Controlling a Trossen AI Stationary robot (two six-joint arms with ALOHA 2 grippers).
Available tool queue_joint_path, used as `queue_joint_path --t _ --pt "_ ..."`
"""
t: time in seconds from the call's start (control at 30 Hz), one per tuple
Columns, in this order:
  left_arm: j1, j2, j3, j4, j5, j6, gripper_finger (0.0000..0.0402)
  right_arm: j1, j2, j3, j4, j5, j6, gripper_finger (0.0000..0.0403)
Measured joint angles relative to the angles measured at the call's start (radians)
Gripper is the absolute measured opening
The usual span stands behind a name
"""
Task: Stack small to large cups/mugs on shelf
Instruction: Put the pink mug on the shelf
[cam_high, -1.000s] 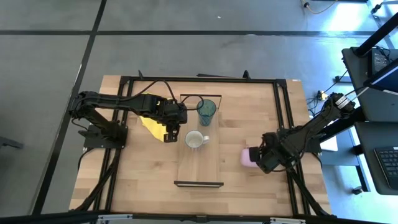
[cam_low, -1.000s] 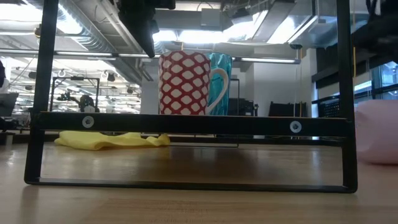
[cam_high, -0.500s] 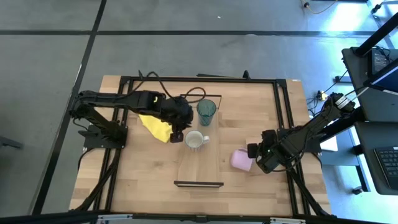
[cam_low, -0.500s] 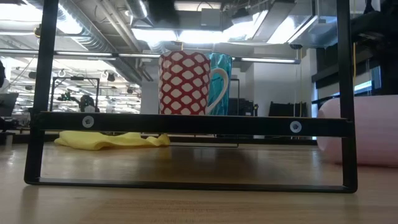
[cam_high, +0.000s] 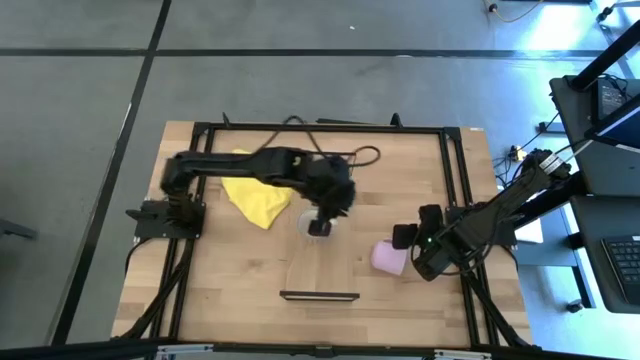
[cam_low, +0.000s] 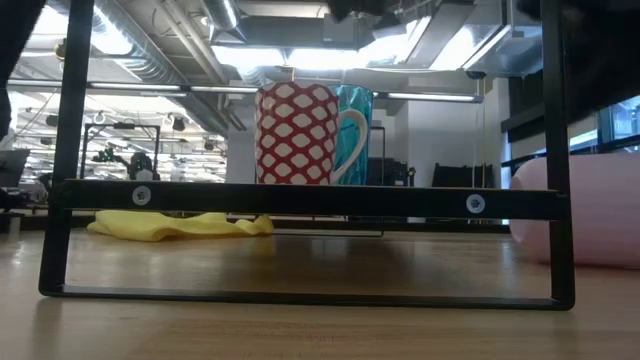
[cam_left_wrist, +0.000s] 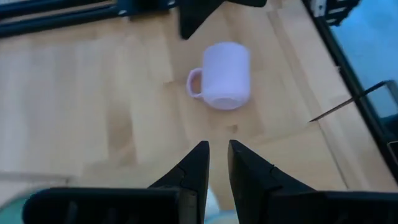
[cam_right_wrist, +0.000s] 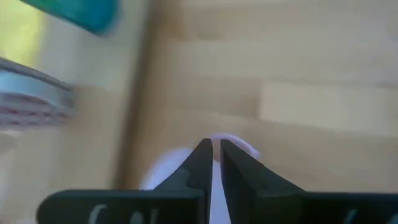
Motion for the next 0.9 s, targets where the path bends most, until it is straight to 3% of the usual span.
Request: queue_joint_path --t 0.2,0.4,0.5,0.67,0.9 --pt "-0.023 0.158 0.157 -0.043 0.111 0.045 0.0055 0.002 0.000 0.104 -0.064 0.117 -0.005 0.0034" --pt "-0.042 0.257 0.161 -0.038 0.191 0.056 0.0055 0.037 0.000 0.221 -0.147 0.273 -0.006 0.0036" --pt "-0.039 0.287 0.160 0.007 0.260 0.051 0.0055 0.047 -0.001 0.275 -0.178 0.296 -0.028 0.0036" --pt "-0.038 0.303 0.160 0.105 0.202 0.050 0.0055 0.059 -0.001 0.350 -0.175 0.309 -0.091 0.0036" --pt "-0.038 0.377 0.161 0.181 0.138 -0.012 0.0055 0.116 0.000 0.431 -0.146 0.432 -0.112 0.0036"
